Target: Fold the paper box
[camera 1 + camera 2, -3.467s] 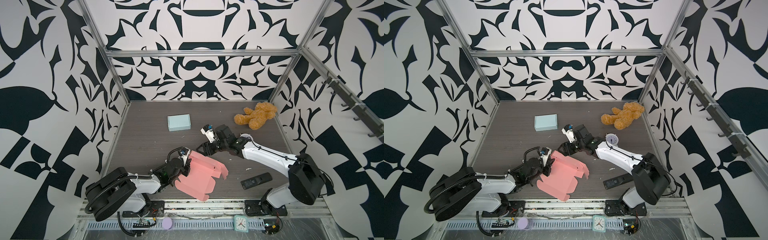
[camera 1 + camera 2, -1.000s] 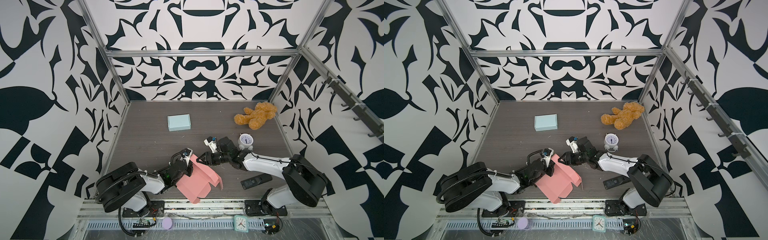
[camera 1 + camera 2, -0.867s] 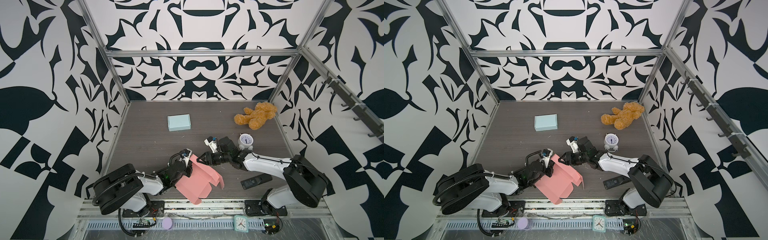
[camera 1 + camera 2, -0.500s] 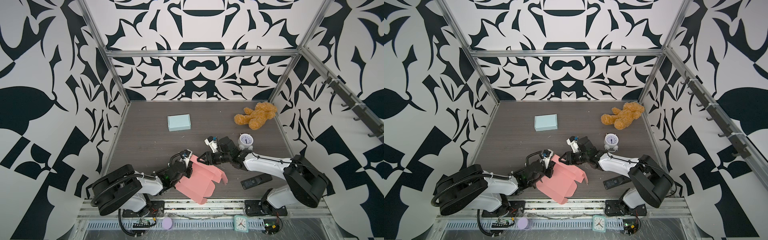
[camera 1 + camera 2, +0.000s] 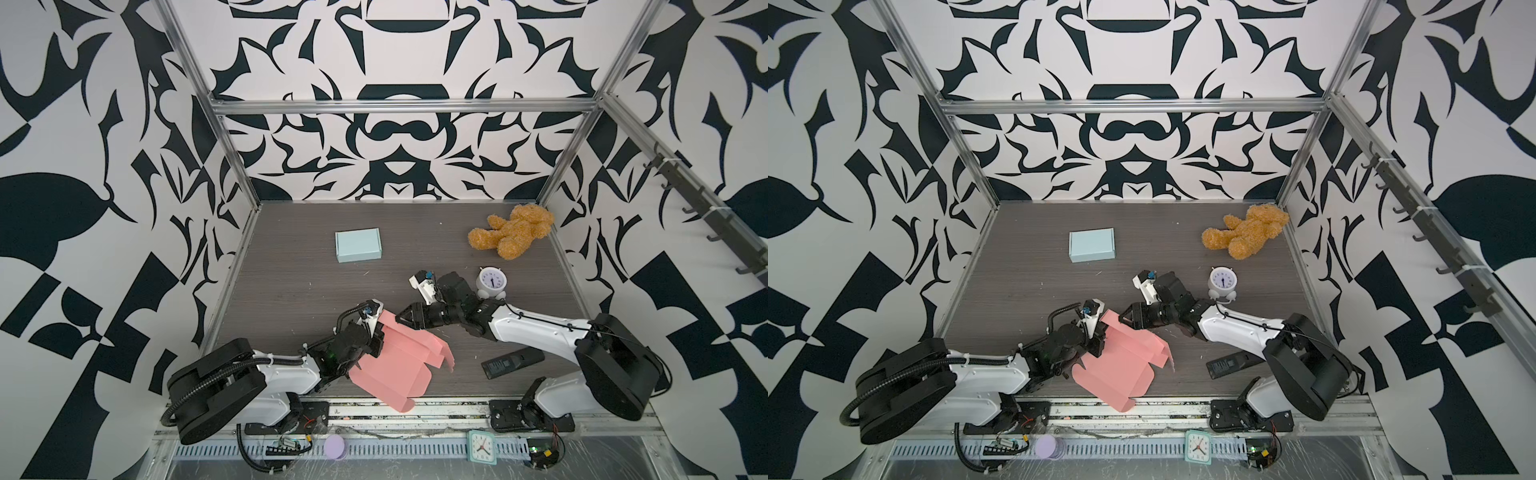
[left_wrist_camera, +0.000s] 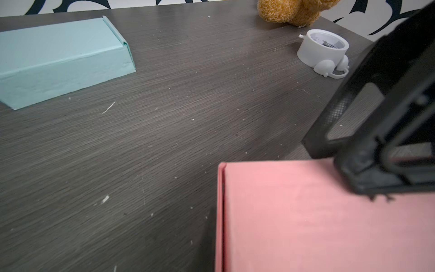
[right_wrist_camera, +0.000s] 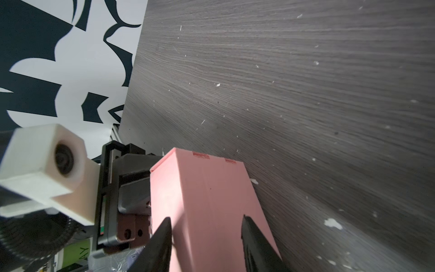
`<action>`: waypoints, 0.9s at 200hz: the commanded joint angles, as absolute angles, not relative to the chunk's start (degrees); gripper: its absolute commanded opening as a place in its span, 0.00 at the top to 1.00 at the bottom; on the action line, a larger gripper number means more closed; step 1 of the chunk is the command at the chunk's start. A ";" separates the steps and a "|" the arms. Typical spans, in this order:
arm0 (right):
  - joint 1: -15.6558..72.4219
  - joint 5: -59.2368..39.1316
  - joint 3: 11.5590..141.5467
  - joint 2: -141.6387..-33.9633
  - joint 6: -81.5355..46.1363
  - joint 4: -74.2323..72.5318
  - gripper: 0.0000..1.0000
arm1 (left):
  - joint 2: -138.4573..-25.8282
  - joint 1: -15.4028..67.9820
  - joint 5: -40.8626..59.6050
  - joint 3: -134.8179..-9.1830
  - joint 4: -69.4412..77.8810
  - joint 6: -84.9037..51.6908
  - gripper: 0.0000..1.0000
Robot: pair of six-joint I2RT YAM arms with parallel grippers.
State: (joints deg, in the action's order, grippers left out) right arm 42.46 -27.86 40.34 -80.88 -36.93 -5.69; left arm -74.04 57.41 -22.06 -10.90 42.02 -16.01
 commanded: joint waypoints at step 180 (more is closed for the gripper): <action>42.34 -9.08 55.72 -64.78 -16.46 27.23 0.47 | -68.46 57.84 -27.01 -27.33 -1.02 -39.60 1.00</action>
